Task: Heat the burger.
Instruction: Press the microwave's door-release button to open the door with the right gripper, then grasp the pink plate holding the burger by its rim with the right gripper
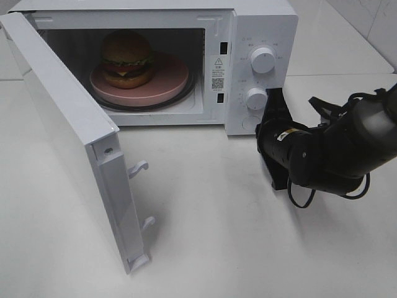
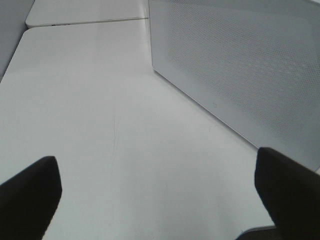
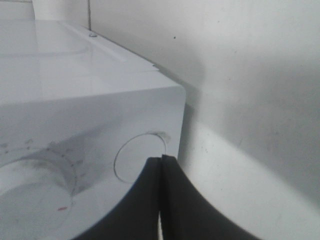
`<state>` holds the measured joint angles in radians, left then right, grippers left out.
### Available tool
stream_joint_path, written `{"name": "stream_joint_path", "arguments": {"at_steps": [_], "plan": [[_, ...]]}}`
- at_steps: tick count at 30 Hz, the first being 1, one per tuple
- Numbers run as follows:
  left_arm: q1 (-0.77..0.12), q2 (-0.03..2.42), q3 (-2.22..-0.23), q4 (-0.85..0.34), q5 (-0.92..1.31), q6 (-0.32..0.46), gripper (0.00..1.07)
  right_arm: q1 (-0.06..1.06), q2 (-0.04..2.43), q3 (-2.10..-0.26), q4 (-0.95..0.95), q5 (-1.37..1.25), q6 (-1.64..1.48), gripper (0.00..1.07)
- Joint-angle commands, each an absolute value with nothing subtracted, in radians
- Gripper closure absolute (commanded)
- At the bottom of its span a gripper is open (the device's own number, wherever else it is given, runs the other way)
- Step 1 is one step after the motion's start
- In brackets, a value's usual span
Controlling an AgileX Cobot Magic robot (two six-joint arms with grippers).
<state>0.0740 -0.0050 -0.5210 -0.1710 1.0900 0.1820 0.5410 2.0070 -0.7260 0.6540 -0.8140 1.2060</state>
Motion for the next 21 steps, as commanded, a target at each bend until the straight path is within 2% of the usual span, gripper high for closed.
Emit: {"name": "stream_joint_path", "arguments": {"at_steps": [1,10,21], "plan": [[0.077,-0.024,-0.519,-0.176,1.075,0.176,0.09,0.538,1.953,-0.7,0.569,-0.772,1.161,1.07],[0.077,-0.024,-0.519,-0.176,1.075,0.176,0.09,0.536,1.852,-0.69,0.336,-0.516,1.014,1.07],[0.077,-0.024,-0.519,-0.176,1.075,0.176,0.09,0.536,1.704,-0.692,0.319,-0.19,0.614,1.07]]}}
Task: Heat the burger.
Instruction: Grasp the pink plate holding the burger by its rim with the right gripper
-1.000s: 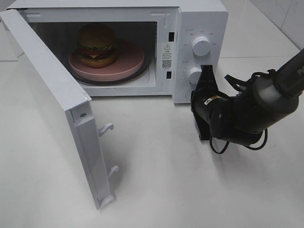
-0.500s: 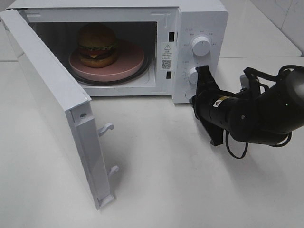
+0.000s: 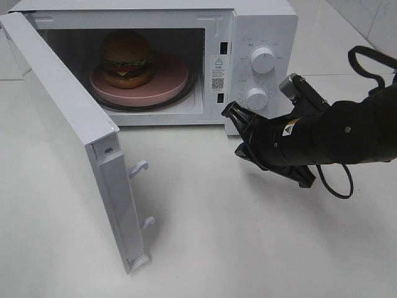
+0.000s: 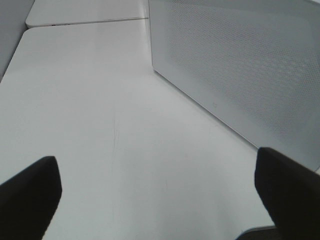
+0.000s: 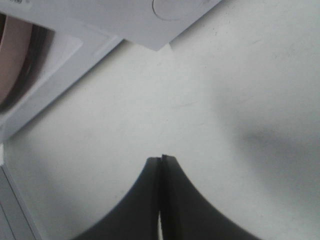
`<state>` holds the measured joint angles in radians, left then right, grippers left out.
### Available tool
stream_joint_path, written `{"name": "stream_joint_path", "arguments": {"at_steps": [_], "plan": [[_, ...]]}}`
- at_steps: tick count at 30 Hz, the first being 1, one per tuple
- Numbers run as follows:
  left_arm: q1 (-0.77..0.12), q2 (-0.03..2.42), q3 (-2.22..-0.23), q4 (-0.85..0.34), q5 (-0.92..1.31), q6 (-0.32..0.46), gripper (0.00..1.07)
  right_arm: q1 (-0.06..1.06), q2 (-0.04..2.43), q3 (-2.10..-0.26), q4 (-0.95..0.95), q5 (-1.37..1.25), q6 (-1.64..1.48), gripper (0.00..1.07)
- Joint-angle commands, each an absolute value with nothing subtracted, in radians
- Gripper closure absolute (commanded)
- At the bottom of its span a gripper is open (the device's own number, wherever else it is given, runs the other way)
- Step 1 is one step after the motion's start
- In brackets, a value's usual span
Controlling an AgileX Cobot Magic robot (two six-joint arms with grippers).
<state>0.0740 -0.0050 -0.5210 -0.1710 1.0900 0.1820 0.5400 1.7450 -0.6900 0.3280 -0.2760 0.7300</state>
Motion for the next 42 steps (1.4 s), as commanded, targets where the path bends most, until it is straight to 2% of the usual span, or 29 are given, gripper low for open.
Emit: {"name": "stream_joint_path", "arguments": {"at_steps": [1,9,17,23,26,28,31,34,37,39,42], "plan": [[0.077,-0.024,-0.519,-0.176,1.075,0.176,0.09,0.536,1.704,-0.692,0.319,-0.19,0.614,1.07],[0.077,-0.024,-0.519,-0.176,1.075,0.176,0.09,0.536,1.606,-0.714,0.319,0.037,0.353,1.07],[0.077,-0.024,-0.519,-0.176,1.075,0.176,0.09,0.536,1.565,-0.849,0.288,0.417,-0.07,1.05],[0.077,-0.024,-0.519,-0.176,1.075,0.176,0.09,0.536,1.565,-0.931,0.26,0.582,-0.281,1.04],[0.077,-0.024,-0.519,-0.176,1.075,0.176,0.09,0.536,1.565,-0.945,0.248,0.604,-0.329,1.04],[0.077,-0.024,-0.519,-0.176,1.075,0.176,0.09,0.536,1.565,-0.987,0.213,0.654,-0.522,1.03],[0.077,-0.024,-0.519,-0.176,1.075,0.176,0.09,0.536,1.565,-0.994,0.213,0.659,-0.575,1.03],[0.077,-0.024,-0.519,-0.176,1.075,0.176,0.09,0.536,1.565,-1.024,0.188,0.71,-0.863,1.03],[0.077,-0.024,-0.519,-0.176,1.075,0.176,0.09,0.536,1.565,-1.03,0.182,0.716,-0.929,1.02],[0.077,-0.024,-0.519,-0.176,1.075,0.176,0.09,0.536,1.565,-1.051,0.15,0.725,-1.157,1.02],[0.077,-0.024,-0.519,-0.176,1.075,0.176,0.09,0.536,1.565,-1.052,0.143,0.722,-1.214,1.02]]}}
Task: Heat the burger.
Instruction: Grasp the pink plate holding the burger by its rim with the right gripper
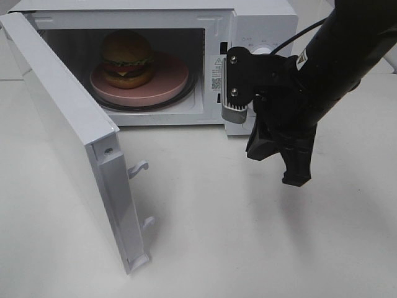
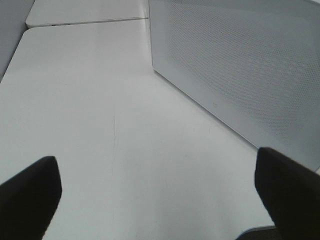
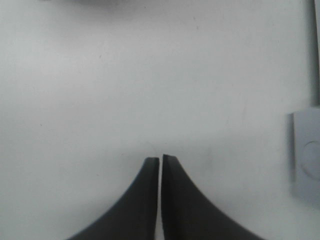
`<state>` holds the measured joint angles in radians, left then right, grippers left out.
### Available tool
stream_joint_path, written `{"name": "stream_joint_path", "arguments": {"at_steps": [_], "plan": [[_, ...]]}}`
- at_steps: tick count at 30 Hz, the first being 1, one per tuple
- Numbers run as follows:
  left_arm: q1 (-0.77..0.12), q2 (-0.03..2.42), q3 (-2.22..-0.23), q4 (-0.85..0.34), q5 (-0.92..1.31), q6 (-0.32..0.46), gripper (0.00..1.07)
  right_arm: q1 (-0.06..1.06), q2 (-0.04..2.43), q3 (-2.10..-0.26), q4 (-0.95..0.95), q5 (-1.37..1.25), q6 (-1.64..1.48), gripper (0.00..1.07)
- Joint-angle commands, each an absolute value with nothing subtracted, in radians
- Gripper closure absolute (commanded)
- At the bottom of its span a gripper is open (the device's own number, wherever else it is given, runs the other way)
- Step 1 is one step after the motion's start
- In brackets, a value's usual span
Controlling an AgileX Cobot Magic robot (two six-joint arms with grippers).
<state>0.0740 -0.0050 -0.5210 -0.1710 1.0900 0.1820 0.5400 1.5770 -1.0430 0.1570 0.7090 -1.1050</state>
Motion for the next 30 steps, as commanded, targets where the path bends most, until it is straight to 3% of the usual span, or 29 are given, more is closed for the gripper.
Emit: {"name": "stream_joint_path", "arguments": {"at_steps": [1,12,17,20,21,22,24,25,26,27,29,30], "plan": [[0.077,-0.024,-0.519,-0.176,1.075,0.176,0.09,0.536,1.565,-1.052,0.143,0.713,-1.315,1.01],[0.077,-0.024,-0.519,-0.176,1.075,0.176,0.09,0.537,1.565,-1.052,0.116,0.657,-1.557,0.97],[0.077,-0.024,-0.519,-0.176,1.075,0.176,0.09,0.539,1.565,-1.052,0.101,0.615,-1.584,0.89],[0.077,-0.024,-0.519,-0.176,1.075,0.176,0.09,0.539,1.565,-1.052,0.1,0.602,-1.584,0.77],[0.077,-0.024,-0.519,-0.176,1.075,0.176,0.09,0.539,1.565,-1.052,0.1,0.593,-1.582,0.67],[0.077,-0.024,-0.519,-0.176,1.075,0.176,0.09,0.539,1.565,-1.052,0.1,0.593,-1.582,0.67],[0.077,-0.024,-0.519,-0.176,1.075,0.176,0.09,0.539,1.565,-1.052,0.102,0.574,-1.571,0.5],[0.077,-0.024,-0.519,-0.176,1.075,0.176,0.09,0.539,1.565,-1.052,0.102,0.574,-1.571,0.5],[0.077,-0.024,-0.519,-0.176,1.075,0.176,0.09,0.539,1.565,-1.052,0.111,0.57,-1.551,0.38],[0.077,-0.024,-0.519,-0.176,1.075,0.176,0.09,0.539,1.565,-1.052,0.111,0.57,-1.551,0.38],[0.077,-0.024,-0.519,-0.176,1.075,0.176,0.09,0.539,1.565,-1.052,0.113,0.57,-1.495,0.24],[0.077,-0.024,-0.519,-0.176,1.075,0.176,0.09,0.539,1.565,-1.052,0.113,0.57,-1.495,0.24]]}}
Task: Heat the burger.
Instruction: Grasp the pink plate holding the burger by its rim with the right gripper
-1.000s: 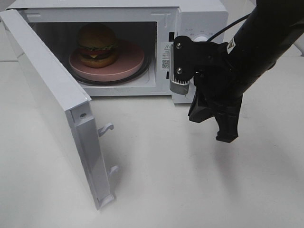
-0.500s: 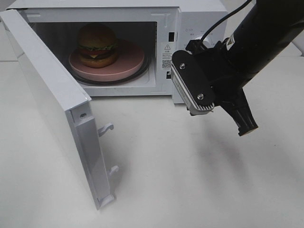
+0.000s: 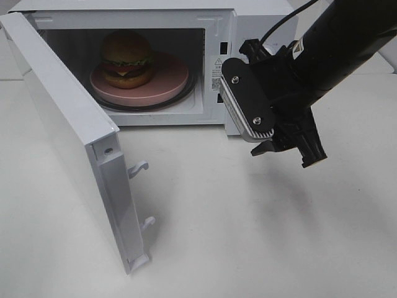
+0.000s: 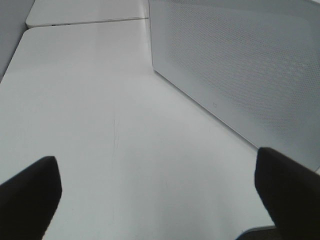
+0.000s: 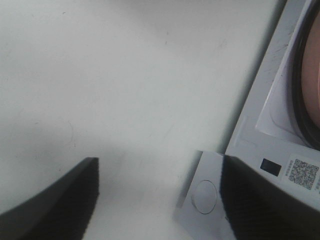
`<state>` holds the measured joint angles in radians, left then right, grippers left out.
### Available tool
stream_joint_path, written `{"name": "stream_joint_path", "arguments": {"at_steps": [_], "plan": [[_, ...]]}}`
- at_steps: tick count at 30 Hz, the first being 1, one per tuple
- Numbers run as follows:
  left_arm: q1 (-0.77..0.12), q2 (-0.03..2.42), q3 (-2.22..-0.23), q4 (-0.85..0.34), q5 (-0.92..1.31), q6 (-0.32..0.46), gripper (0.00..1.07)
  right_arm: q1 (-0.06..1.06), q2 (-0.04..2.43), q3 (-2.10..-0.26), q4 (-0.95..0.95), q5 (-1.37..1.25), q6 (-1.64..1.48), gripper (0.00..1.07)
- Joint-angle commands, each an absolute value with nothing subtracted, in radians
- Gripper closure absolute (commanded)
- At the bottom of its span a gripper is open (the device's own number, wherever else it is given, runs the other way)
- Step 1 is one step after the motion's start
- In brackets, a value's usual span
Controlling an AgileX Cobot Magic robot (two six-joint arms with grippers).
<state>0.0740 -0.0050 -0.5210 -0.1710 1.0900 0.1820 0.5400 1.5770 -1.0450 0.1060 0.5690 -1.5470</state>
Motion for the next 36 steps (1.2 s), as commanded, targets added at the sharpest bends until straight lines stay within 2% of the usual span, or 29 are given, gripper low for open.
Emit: {"name": "stream_joint_path", "arguments": {"at_steps": [1,4,16,25,36], "plan": [[0.077,-0.024,-0.519,-0.176,1.075,0.176,0.09,0.539,1.565,-1.052,0.108,0.568,-1.447,0.17],[0.077,-0.024,-0.519,-0.176,1.075,0.176,0.09,0.547,1.567,-1.052,0.076,0.56,-1.398,0.14],[0.077,-0.024,-0.519,-0.176,1.075,0.176,0.09,0.643,1.625,-1.13,-0.094,0.51,-1.341,0.17],[0.077,-0.024,-0.519,-0.176,1.075,0.176,0.09,0.689,1.712,-1.197,-0.105,0.441,-1.333,0.18],[0.077,-0.024,-0.519,-0.176,1.075,0.176,0.09,0.689,1.833,-1.32,-0.15,0.39,-1.227,0.18]]}}
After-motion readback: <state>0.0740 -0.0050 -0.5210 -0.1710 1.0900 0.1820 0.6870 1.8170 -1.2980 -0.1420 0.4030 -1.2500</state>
